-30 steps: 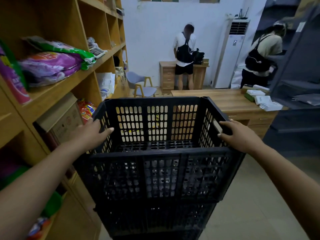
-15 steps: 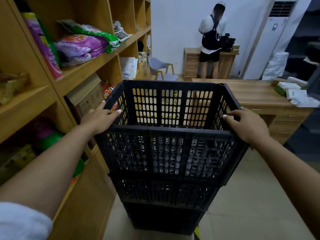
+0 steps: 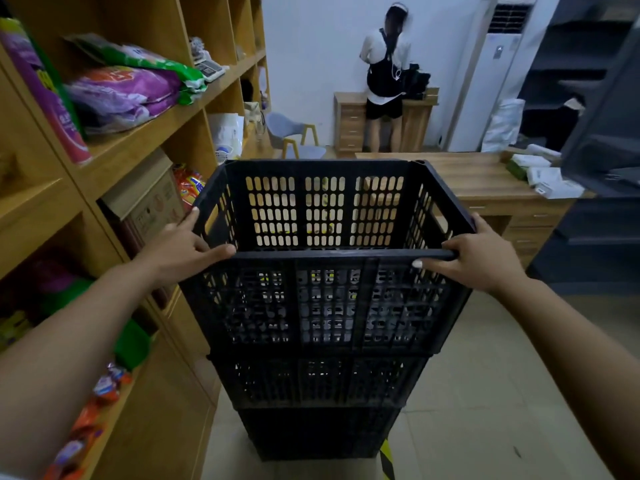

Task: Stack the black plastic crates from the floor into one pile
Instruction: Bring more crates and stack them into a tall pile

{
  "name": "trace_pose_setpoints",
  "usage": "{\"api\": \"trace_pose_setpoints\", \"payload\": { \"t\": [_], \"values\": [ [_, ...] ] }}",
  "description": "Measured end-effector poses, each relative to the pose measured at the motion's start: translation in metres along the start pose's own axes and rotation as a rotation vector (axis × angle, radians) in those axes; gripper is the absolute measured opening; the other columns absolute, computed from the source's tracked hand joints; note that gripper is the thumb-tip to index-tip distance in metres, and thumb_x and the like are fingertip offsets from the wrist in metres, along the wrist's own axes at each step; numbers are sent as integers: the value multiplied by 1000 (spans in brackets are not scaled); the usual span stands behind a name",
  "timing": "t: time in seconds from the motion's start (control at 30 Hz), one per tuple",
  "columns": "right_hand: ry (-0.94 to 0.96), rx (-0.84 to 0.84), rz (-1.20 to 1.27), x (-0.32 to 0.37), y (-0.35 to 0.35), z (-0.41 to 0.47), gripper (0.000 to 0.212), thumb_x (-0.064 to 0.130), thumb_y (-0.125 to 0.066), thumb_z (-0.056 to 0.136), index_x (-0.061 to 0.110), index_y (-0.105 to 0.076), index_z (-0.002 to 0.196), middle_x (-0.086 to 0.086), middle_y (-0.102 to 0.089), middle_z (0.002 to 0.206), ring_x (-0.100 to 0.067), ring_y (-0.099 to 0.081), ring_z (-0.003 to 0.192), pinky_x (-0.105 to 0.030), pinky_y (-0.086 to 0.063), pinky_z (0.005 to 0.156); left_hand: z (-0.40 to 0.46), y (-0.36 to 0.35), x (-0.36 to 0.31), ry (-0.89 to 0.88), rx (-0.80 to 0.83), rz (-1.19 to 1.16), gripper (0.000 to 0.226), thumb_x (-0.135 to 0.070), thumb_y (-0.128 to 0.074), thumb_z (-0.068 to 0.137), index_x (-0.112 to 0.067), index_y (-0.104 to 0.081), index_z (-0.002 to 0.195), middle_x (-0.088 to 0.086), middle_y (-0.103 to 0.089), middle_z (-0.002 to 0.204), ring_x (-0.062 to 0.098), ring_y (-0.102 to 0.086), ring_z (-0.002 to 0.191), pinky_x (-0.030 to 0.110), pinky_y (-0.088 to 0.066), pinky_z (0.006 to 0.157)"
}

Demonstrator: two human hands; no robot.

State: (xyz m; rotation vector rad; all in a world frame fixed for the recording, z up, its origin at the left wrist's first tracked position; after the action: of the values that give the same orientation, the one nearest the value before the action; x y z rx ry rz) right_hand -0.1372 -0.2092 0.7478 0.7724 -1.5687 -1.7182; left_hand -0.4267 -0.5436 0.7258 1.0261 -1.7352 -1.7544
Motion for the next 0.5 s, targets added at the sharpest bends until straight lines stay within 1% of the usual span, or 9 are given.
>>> {"api": "trace_pose_setpoints", "payload": {
  "t": [0.07,0.13,0.2,0.3,0.37,0.43,0.5],
  "values": [
    [-31,18,11,-3,-3,4,98,93,-20,48,27,-73,96,-10,-65,123,-25,-10,147,-40,-49,85,0,0,1,-23,-8,-5,104,-103,-18,39,-31,-73,89,-3,-10,161,34,-15,144,53,-31,108],
    [-39,22,16,-6,-6,5,101,97,-19,46,27,-74,93,-12,-63,126,-25,-9,147,-40,-49,86,3,-1,2,-28,-2,-29,106,-103,-23,40,-35,-71,106,-3,-6,162,33,-12,145,56,-28,110],
    [-36,16,27,-7,-7,6,104,100,-18,45,26,-73,94,-12,-62,128,-25,-8,147,-41,-48,88,5,-1,2,-51,-14,-35,107,-104,-23,40,-40,-65,115,-3,-3,162,33,-12,145,57,-28,110],
    [-36,43,5,-5,-8,4,91,94,-29,49,27,-71,95,-8,-61,129,-27,-7,147,-44,-46,92,4,-1,1,-74,-30,-30,109,-105,-23,37,-38,-65,113,-6,-13,161,35,-14,144,58,-28,109],
    [-2,41,-49,-2,-9,4,89,95,-28,46,31,-67,94,-2,-62,128,-30,-8,147,-45,-45,94,2,-2,0,-93,-18,-15,110,-104,-27,35,-36,-66,112,-9,-18,159,35,-14,144,60,-28,109],
    [37,-36,-79,-1,-8,4,102,100,-18,44,30,-69,98,2,-65,124,-31,-14,146,-45,-46,94,1,-4,1,-107,12,-5,103,-103,-34,36,-39,-68,109,-14,-21,157,34,-15,142,59,-29,109],
    [59,-140,-61,0,-4,4,115,103,-7,41,27,-72,97,3,-68,119,-31,-22,144,-44,-49,93,2,-6,3,-117,12,-9,86,-100,-40,38,-45,-68,98,-15,-25,156,35,-18,140,56,-31,108]
  ]
}}
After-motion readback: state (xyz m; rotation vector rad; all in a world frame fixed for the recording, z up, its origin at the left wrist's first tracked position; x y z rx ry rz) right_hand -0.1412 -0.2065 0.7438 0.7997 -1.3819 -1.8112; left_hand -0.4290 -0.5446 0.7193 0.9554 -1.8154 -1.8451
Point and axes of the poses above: each hand's wrist, its own z-axis towards the middle knuckle, its own y-axis out of the back of the hand, x = y × z, the point moved 10 cm from there along z, towards the middle knuckle
